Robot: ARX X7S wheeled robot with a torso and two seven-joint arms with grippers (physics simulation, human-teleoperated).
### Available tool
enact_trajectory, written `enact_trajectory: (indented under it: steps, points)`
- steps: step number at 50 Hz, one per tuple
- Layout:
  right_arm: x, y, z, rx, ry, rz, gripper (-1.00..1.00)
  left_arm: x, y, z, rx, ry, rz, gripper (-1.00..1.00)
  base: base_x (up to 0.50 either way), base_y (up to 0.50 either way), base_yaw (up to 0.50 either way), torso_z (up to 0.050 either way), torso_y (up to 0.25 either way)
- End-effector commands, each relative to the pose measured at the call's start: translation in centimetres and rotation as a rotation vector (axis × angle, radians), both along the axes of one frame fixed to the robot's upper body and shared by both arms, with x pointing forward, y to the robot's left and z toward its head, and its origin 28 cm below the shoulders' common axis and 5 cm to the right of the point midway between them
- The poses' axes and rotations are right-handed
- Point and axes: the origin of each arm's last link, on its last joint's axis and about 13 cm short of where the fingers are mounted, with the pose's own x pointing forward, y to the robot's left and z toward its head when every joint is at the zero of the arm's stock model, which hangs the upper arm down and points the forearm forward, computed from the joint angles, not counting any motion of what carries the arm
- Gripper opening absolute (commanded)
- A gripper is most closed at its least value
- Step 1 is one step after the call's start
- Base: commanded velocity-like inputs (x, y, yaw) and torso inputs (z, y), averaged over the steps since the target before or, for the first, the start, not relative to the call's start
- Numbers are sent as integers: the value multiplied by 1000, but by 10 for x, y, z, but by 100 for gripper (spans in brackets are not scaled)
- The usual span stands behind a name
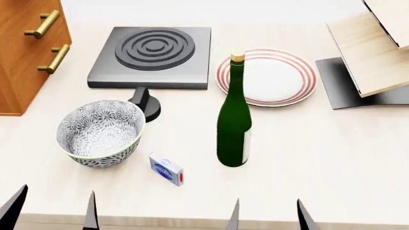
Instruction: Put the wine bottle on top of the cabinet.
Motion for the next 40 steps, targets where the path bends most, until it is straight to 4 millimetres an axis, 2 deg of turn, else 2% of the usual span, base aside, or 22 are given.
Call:
enact_trajectory:
  steps: [1,5,6,15,24,40]
  points:
    - [-7,3,26,2,-77,17,100,-9,-4,34,14,-88,-32,100,0,0,0,0,0]
    - [-10,5,37,4,-107,29,100,-14,-7,48,19,-116,-54,100,0,0,0,0,0]
    - [-11,5,43,8,-123,34,100,-17,-9,58,31,-152,-63,100,0,0,0,0,0]
    - [-22,9,71,20,-198,62,100,-30,-12,84,30,-228,-88,100,0,0,0,0,0]
    - [-29,9,86,19,-242,74,100,-38,-14,99,19,-272,-106,100,0,0,0,0,0]
    - [-30,10,88,30,-252,71,100,-41,-16,103,15,-293,-123,100,0,0,0,0,0]
